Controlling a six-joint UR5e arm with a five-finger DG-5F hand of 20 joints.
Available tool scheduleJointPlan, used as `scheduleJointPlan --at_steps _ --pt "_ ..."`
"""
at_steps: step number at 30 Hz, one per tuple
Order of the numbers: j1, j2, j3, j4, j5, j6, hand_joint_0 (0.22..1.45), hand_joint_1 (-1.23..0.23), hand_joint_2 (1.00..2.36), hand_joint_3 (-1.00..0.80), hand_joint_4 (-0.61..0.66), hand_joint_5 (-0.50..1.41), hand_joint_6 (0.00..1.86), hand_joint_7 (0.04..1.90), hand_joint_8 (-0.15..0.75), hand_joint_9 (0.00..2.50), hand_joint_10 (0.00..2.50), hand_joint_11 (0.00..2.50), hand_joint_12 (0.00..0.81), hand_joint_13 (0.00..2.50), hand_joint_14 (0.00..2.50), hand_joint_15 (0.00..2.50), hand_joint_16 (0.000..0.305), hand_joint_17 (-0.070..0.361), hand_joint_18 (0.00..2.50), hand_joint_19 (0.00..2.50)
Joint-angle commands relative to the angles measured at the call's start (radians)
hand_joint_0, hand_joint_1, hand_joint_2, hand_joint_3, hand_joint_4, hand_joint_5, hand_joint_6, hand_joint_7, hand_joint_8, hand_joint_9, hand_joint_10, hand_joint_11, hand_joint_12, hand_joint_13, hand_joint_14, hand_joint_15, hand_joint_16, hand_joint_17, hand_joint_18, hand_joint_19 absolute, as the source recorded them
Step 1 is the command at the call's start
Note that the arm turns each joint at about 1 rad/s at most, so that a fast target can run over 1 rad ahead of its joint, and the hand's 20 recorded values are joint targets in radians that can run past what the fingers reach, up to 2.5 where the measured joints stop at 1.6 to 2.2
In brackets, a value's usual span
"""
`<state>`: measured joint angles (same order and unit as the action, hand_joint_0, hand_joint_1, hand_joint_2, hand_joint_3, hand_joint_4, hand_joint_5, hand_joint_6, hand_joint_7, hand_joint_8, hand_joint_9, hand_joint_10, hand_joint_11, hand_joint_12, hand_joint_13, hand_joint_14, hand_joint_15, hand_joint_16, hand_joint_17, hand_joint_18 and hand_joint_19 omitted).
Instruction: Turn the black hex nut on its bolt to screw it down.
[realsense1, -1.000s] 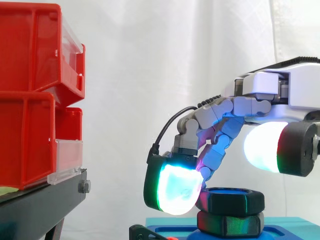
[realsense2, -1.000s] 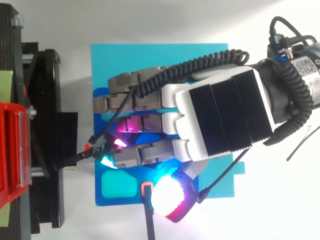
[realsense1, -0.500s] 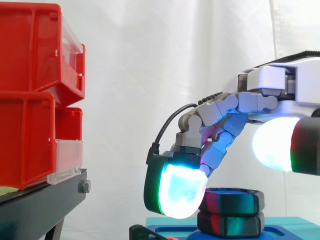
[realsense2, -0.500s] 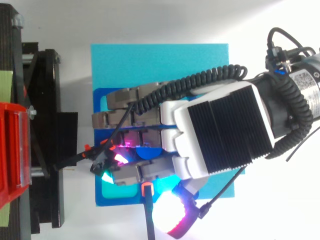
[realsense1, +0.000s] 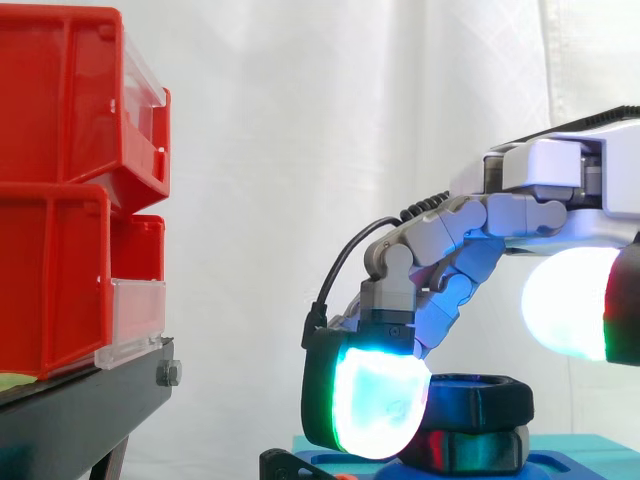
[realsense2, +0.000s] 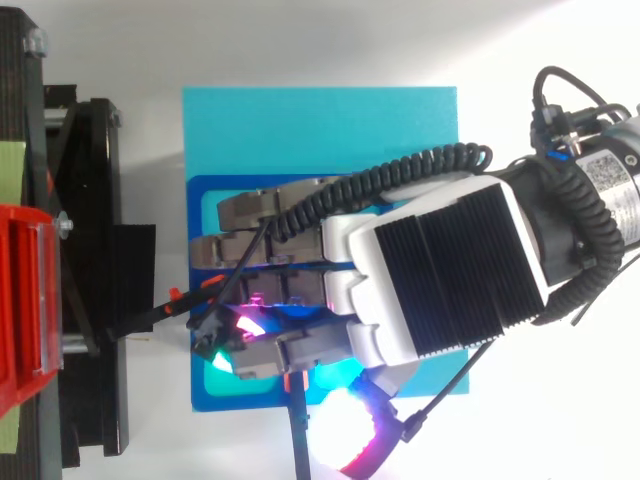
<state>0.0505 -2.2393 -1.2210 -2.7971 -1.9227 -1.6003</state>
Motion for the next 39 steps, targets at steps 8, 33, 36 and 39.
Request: scheduleJointPlan --at_steps 8,33,36,39 --pt "-0.023 0.0 0.0 -0.001 -0.009 -0.007 0.52 -0.15 1.0 -0.5 0.1 -0.01 0.5 1.02 0.219 1.0 0.0 0.07 0.284 0.61 0.0 0.09 0.039 0.088 0.56 0.36" --pt "-0.061 0.0 0.0 -0.016 -0.055 -0.032 0.52 -0.58 1.0 -0.5 0.25 -0.04 0.5 1.19 0.242 0.84 0.0 0.13 0.299 0.53 0.0 0.11 0.04 0.09 0.5 0.35" --pt "-0.061 0.0 -0.002 -0.016 -0.055 -0.032 0.55 -0.61 1.0 -0.5 0.22 -0.04 0.5 1.26 0.237 0.84 0.01 0.14 0.287 0.53 0.0 0.12 0.038 0.086 0.49 0.36" --pt "-0.061 0.0 -0.002 -0.015 -0.055 -0.032 0.58 -0.63 1.0 -0.48 0.21 -0.04 0.5 1.32 0.235 0.84 0.01 0.16 0.283 0.53 0.0 0.12 0.037 0.084 0.48 0.37"
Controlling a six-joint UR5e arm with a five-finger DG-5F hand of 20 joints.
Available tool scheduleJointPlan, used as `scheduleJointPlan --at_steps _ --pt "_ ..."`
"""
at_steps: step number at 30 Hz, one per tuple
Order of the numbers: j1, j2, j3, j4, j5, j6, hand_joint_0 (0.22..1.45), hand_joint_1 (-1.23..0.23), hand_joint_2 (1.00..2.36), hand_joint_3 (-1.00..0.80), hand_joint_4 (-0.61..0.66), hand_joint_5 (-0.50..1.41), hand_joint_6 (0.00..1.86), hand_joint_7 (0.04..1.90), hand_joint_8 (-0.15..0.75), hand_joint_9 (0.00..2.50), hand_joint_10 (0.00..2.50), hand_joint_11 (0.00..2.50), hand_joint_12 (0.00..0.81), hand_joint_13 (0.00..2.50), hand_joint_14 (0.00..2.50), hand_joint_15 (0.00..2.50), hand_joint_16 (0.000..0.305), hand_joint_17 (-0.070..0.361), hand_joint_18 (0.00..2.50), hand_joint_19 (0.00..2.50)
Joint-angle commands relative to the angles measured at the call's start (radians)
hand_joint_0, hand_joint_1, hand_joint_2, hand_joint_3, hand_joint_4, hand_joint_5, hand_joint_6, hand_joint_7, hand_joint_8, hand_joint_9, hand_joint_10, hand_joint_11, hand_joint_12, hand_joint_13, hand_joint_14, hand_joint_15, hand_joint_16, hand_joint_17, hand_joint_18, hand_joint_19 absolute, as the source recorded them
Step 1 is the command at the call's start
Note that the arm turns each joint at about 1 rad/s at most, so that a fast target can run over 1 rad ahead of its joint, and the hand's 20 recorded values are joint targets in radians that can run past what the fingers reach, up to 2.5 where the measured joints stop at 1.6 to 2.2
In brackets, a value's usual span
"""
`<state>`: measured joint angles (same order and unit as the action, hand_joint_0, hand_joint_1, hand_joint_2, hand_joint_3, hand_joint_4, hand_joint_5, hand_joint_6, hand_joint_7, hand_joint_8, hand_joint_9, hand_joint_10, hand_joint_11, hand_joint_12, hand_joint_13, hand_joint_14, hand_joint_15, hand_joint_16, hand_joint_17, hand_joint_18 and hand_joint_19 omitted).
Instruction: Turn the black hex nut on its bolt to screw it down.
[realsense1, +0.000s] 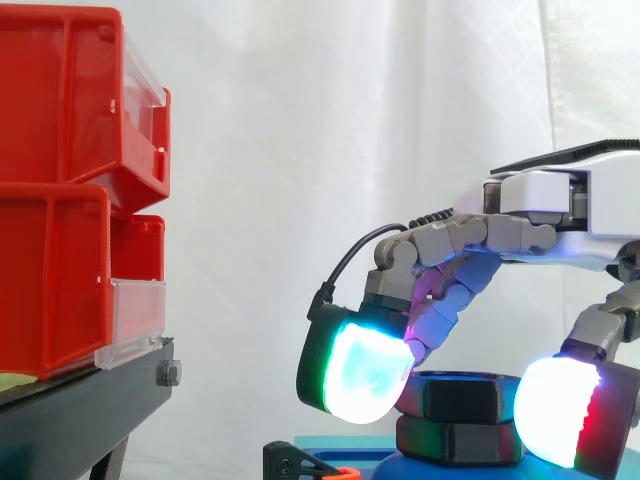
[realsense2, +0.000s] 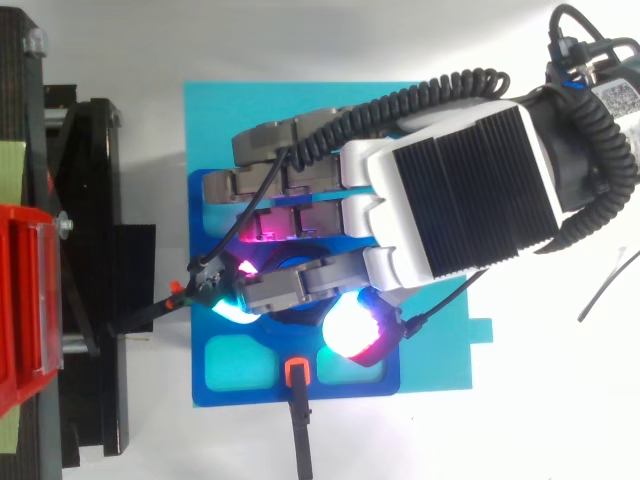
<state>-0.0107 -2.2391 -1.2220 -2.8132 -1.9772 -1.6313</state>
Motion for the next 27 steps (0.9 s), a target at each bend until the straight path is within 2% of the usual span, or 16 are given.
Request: scheduleJointPlan --at_steps 1,8,15,27 --pt "0.002 -0.001 -0.001 0.0 0.0 0.001 0.59 -0.63 1.0 -0.47 0.21 -0.04 0.5 1.33 0.233 0.85 0.01 0.16 0.282 0.53 0.0 0.12 0.037 0.083 0.48 0.37" --pt "0.005 -0.001 -0.001 -0.002 0.0 0.001 0.61 -0.65 1.0 -0.44 0.2 -0.04 0.53 1.29 0.234 0.84 0.01 0.17 0.28 0.53 0.0 0.12 0.037 0.082 0.49 0.37" --pt "0.012 0.001 -0.001 -0.002 0.0 0.001 0.61 -0.66 1.01 -0.4 0.22 -0.06 0.62 1.12 0.234 0.84 0.01 0.18 0.282 0.54 0.0 0.12 0.037 0.082 0.49 0.36" --pt "0.015 0.001 -0.001 -0.002 0.0 0.001 0.62 -0.62 1.01 -0.38 0.24 -0.08 0.71 0.97 0.24 0.85 0.01 0.2 0.28 0.54 0.0 0.12 0.036 0.081 0.5 0.36"
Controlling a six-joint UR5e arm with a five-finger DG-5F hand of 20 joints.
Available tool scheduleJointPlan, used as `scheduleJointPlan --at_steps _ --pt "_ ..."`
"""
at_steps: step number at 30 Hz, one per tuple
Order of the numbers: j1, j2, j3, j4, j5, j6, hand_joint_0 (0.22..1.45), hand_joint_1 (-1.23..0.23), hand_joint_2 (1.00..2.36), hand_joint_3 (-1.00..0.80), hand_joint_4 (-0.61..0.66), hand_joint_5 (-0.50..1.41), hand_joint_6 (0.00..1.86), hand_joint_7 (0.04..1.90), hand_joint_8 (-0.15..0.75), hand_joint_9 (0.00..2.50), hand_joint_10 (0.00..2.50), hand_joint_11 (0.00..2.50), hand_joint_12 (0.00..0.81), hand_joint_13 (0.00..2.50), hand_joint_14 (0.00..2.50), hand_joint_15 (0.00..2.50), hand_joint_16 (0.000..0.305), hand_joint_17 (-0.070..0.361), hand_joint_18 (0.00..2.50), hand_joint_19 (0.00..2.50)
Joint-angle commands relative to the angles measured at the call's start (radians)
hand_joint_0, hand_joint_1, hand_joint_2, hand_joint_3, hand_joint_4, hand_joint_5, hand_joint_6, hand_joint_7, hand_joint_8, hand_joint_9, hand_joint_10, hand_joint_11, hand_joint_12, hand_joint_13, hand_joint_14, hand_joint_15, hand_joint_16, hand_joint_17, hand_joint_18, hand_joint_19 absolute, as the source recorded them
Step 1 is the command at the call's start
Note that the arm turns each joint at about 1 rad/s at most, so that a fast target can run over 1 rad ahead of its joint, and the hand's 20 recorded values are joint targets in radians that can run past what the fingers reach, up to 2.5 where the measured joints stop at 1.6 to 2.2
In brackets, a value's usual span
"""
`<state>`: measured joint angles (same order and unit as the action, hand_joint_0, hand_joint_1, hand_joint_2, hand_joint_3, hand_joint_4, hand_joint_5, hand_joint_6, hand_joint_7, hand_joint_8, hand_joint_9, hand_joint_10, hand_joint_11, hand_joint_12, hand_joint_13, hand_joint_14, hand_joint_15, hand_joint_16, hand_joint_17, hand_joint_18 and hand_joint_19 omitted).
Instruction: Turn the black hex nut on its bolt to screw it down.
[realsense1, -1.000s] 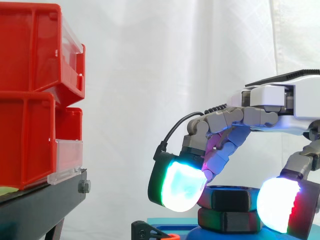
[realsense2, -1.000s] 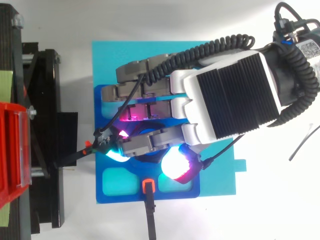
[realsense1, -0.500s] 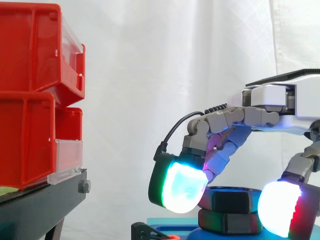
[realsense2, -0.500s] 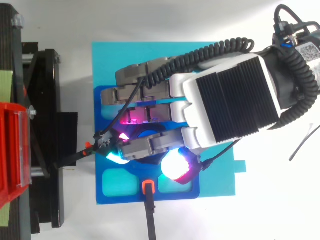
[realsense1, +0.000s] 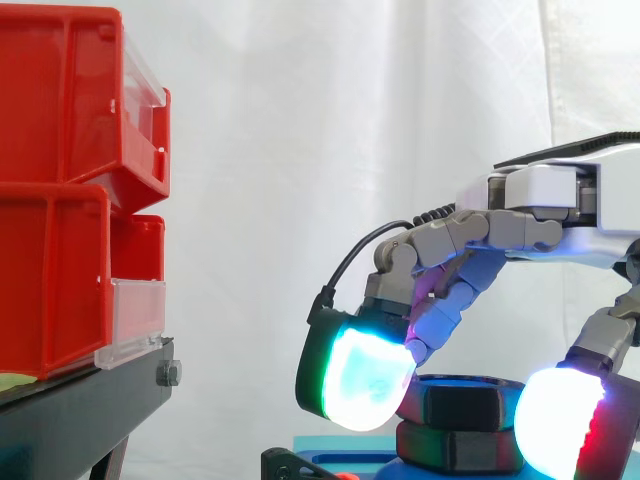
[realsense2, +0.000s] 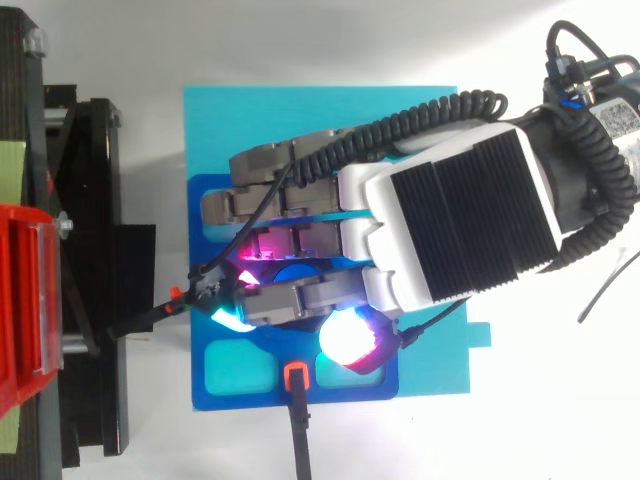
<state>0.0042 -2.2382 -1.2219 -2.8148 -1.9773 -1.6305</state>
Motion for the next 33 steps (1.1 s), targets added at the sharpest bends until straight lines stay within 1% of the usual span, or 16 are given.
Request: scheduleJointPlan --at_steps 1,5,7,9,11,14,17,18,19,20,22,24,27,30,31,33 --pt "0.0 0.0 0.001 0.0 0.0 0.0 0.62 -0.62 1.01 -0.38 0.23 -0.08 0.71 0.97 0.239 0.85 0.01 0.2 0.279 0.54 0.0 0.13 0.036 0.081 0.51 0.36" --pt "0.0 0.0 -0.001 0.002 0.0 0.001 0.52 -0.47 1.0 -0.5 0.25 -0.06 0.5 1.26 0.25 0.86 0.01 0.2 0.297 0.56 0.0 0.12 0.039 0.089 0.52 0.36" --pt "0.0 0.0 0.007 0.002 0.0 0.003 0.51 -0.44 1.0 -0.5 0.27 -0.07 0.5 1.15 0.256 0.85 0.01 0.2 0.303 0.56 0.01 0.12 0.04 0.091 0.52 0.36" --pt "0.0 0.0 0.055 -0.008 0.002 0.006 0.5 -0.4 1.0 -0.5 0.26 -0.08 0.5 1.06 0.259 0.86 0.01 0.18 0.31 0.56 0.0 0.13 0.042 0.095 0.52 0.35" --pt "0.0 0.0 0.07 -0.02 0.003 0.006 0.49 -0.38 1.0 -0.5 0.26 -0.09 0.5 1.01 0.261 0.85 0.01 0.18 0.314 0.55 0.0 0.12 0.043 0.097 0.53 0.36" --pt "0.0 0.002 0.131 -0.086 0.003 0.018 0.47 -0.34 1.0 -0.5 0.24 -0.12 0.5 0.89 0.263 0.81 0.0 0.14 0.325 0.54 0.0 0.11 0.045 0.102 0.53 0.35" --pt "0.002 0.0 0.162 -0.133 0.003 0.021 0.47 -0.32 1.0 -0.5 0.22 -0.14 0.5 0.82 0.262 0.78 0.0 0.13 0.328 0.52 0.0 0.1 0.046 0.104 0.52 0.35" --pt "0.002 0.002 0.2 -0.206 0.002 0.018 0.47 -0.32 1.0 -0.5 0.21 -0.14 0.5 0.81 0.259 0.77 0.0 0.12 0.328 0.52 0.0 0.1 0.046 0.104 0.52 0.34" --pt "0.002 0.0 0.216 -0.242 0.002 0.018 0.47 -0.3 1.0 -0.5 0.21 -0.14 0.5 0.81 0.259 0.77 0.0 0.13 0.329 0.52 0.0 0.1 0.046 0.104 0.52 0.35" --pt "0.002 0.0 0.216 -0.242 0.002 0.018 0.47 -0.3 1.0 -0.5 0.21 -0.14 0.5 0.81 0.257 0.77 0.0 0.13 0.329 0.52 0.0 0.1 0.046 0.105 0.52 0.35" --pt "0.0 0.002 0.251 -0.328 -0.002 0.012 0.47 -0.29 1.0 -0.5 0.22 -0.14 0.5 0.81 0.257 0.76 0.0 0.13 0.329 0.51 0.0 0.1 0.047 0.105 0.51 0.36" --pt "-0.004 0.003 0.266 -0.37 -0.005 0.003 0.47 -0.28 1.0 -0.5 0.22 -0.14 0.5 0.82 0.26 0.77 0.0 0.13 0.329 0.51 0.0 0.1 0.047 0.105 0.51 0.36" --pt "-0.013 0.003 0.315 -0.523 -0.014 -0.051 0.48 -0.27 1.0 -0.5 0.21 -0.14 0.5 0.82 0.26 0.77 0.0 0.13 0.326 0.51 0.0 0.1 0.046 0.103 0.5 0.36" --pt "-0.016 0.02 0.321 -0.614 -0.011 -0.1 0.48 -0.27 1.0 -0.5 0.22 -0.13 0.5 0.82 0.259 0.78 0.01 0.14 0.327 0.52 0.0 0.09 0.045 0.102 0.52 0.36" --pt "-0.027 0.051 0.318 -0.686 0.028 -0.15 0.49 -0.27 1.0 -0.5 0.22 -0.13 0.5 0.82 0.259 0.78 0.0 0.13 0.324 0.52 0.0 0.1 0.045 0.101 0.52 0.36" --pt "-0.036 0.078 0.314 -0.724 0.071 -0.172 0.49 -0.27 1.0 -0.5 0.22 -0.13 0.5 0.82 0.259 0.79 0.0 0.14 0.323 0.53 0.0 0.1 0.044 0.1 0.52 0.36"
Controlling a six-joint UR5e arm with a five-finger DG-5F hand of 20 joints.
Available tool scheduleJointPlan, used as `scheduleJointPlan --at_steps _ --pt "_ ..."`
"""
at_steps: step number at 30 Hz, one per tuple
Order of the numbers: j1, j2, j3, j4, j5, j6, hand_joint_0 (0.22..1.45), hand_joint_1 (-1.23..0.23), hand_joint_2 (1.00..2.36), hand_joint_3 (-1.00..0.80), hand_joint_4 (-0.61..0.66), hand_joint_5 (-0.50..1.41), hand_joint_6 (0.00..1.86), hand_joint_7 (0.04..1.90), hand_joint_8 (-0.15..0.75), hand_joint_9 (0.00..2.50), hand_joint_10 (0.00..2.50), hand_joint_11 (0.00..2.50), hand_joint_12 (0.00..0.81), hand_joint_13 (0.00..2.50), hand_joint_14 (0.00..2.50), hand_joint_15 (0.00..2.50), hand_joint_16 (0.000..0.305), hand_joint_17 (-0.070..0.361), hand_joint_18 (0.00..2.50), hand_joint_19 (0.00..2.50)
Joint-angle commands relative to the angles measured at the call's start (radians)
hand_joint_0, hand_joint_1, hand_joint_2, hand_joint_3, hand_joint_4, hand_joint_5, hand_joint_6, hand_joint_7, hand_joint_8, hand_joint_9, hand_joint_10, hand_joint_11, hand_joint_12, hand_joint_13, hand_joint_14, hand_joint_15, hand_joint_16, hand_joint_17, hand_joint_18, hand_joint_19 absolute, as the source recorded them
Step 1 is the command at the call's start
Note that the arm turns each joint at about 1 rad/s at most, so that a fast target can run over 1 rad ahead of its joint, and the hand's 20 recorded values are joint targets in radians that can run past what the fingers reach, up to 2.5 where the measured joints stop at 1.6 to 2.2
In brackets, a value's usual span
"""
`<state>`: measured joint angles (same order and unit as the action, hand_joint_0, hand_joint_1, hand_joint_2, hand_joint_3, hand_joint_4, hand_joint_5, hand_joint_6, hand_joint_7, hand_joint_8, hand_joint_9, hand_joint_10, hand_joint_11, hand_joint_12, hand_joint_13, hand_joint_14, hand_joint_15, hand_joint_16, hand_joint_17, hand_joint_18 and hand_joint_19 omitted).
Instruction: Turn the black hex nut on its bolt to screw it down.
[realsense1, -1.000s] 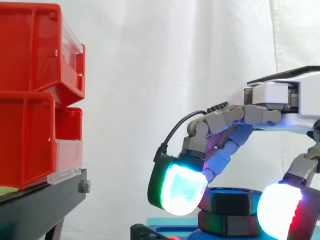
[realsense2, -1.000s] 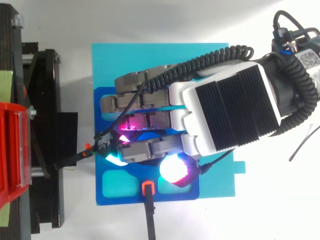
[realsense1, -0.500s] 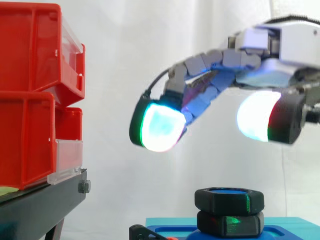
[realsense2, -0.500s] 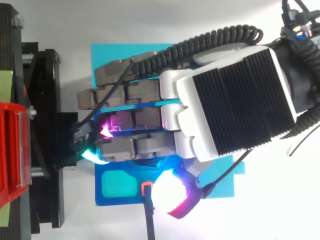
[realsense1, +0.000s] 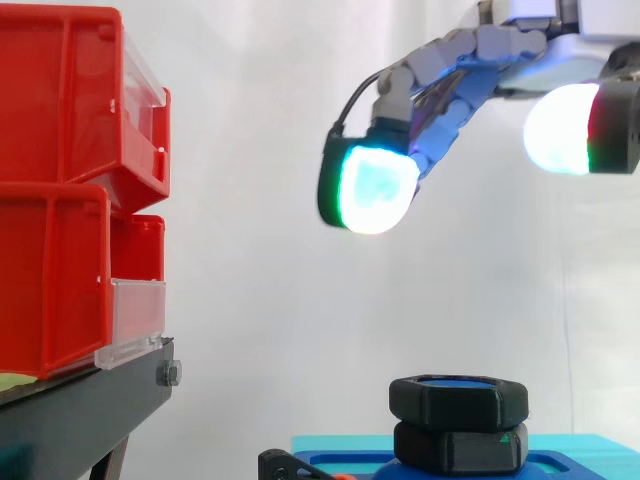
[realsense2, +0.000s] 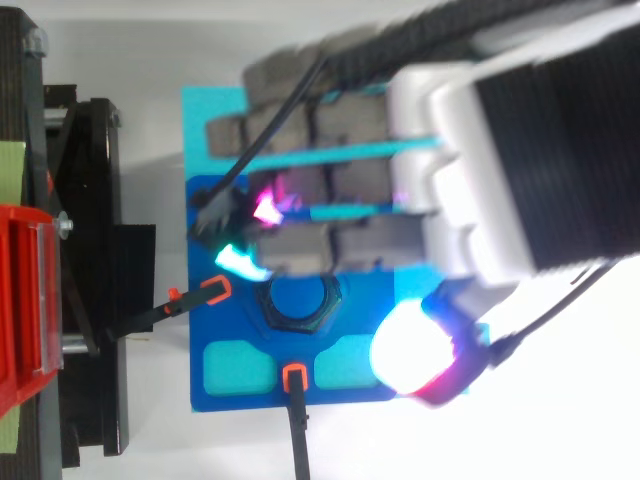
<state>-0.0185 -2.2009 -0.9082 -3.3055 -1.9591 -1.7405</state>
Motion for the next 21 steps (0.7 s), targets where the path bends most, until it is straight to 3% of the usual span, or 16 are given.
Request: scheduleJointPlan --at_steps 1,4,8,9,15,21 --pt "-0.015 0.046 -0.004 -0.241 0.06 -0.063 0.49 -0.27 1.0 -0.5 0.22 -0.13 0.5 0.82 0.26 0.79 0.0 0.14 0.323 0.53 0.0 0.1 0.044 0.1 0.52 0.36" --pt "-0.034 0.081 -0.038 -0.256 0.06 -0.067 0.49 -0.27 1.0 -0.5 0.22 -0.13 0.5 0.82 0.261 0.8 0.0 0.14 0.321 0.54 0.0 0.11 0.044 0.099 0.52 0.36" --pt "-0.044 0.099 -0.074 -0.25 0.055 -0.067 0.5 -0.27 1.0 -0.5 0.22 -0.13 0.5 0.82 0.26 0.8 0.0 0.14 0.32 0.54 0.0 0.11 0.044 0.098 0.52 0.36" --pt "-0.055 0.107 -0.109 -0.249 0.039 -0.067 0.5 -0.27 1.0 -0.5 0.22 -0.13 0.5 0.82 0.258 0.8 0.01 0.13 0.319 0.54 0.0 0.1 0.044 0.098 0.52 0.36" --pt "-0.078 0.107 -0.123 -0.25 -0.012 -0.076 0.5 -0.27 1.0 -0.5 0.22 -0.13 0.5 0.82 0.257 0.8 0.0 0.14 0.318 0.53 0.0 0.08 0.043 0.097 0.53 0.36" --pt "-0.095 0.138 -0.124 -0.282 -0.018 -0.097 0.51 -0.29 1.0 -0.5 0.22 -0.13 0.5 0.82 0.257 0.8 0.0 0.13 0.317 0.52 0.0 0.08 0.042 0.095 0.53 0.36"
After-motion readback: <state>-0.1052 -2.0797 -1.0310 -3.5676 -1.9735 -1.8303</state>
